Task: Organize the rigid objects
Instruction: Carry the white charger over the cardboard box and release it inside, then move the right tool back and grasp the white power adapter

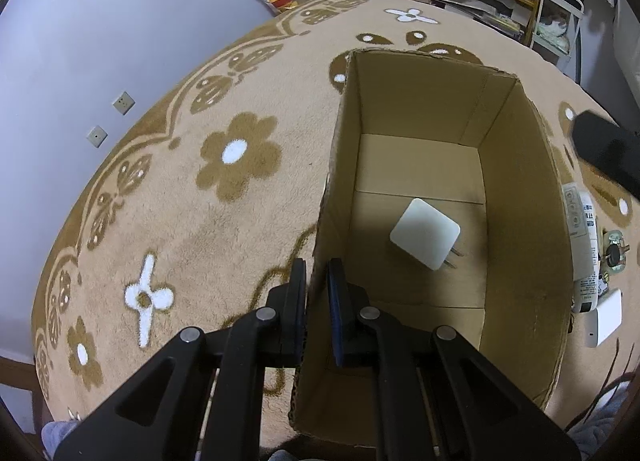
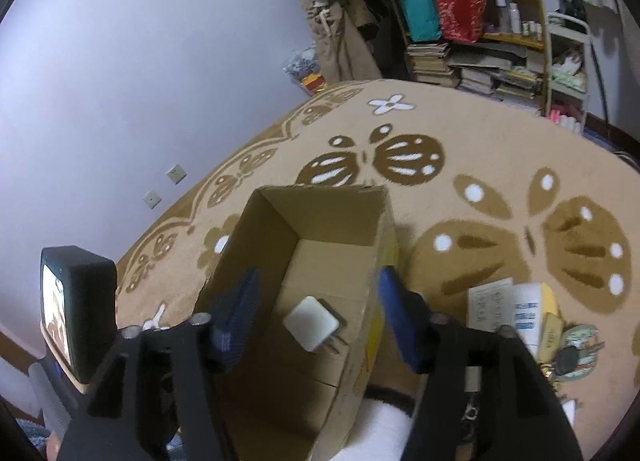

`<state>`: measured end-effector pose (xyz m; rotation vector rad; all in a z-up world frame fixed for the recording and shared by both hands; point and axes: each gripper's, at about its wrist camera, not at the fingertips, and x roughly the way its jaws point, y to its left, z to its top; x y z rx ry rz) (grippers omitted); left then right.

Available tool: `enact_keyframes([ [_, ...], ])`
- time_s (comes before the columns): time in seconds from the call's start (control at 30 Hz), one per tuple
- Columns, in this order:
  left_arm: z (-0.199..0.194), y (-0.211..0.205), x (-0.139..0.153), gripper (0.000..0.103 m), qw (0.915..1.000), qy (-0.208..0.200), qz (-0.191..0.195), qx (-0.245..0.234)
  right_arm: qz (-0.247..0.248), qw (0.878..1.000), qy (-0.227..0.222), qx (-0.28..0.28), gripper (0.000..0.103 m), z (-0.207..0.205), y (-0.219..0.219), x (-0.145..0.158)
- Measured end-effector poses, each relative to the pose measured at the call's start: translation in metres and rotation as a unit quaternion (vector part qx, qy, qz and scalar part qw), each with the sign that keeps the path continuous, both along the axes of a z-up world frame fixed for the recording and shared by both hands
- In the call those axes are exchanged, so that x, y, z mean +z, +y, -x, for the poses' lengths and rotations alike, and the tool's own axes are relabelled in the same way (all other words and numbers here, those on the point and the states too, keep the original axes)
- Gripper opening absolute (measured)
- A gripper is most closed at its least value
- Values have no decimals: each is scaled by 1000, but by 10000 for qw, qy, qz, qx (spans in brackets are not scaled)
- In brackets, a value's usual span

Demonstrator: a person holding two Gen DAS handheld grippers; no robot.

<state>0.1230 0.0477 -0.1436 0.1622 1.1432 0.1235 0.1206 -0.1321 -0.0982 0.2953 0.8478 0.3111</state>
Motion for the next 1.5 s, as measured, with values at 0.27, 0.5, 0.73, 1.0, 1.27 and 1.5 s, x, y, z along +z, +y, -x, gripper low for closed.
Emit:
enact_keyframes([
  [0.27,-1,1,1,10,10000,3,16,16,120,9989,67,-451,100,9,-31,7],
  [0.5,1,2,3,10,10000,-22,19,44,507,9958,149,-741,103,13,-63,9],
  [0.73,0,1,4,10,10000,-26,-1,24,813,9887,602,-1102,103,15,-96,-12],
  [1.0,0,1,3,8,10000,1,35,-4,989,9774,1219,-1413,103,28,-123,-50],
  [1.27,-2,5,4,8,9998,11,172,26,1448,9530,1996,-1760,103,47,-145,-85],
  [1.5,-3,5,3,8,9997,28,231,67,1518,9396,2532,-1732,103,51,-152,-113],
])
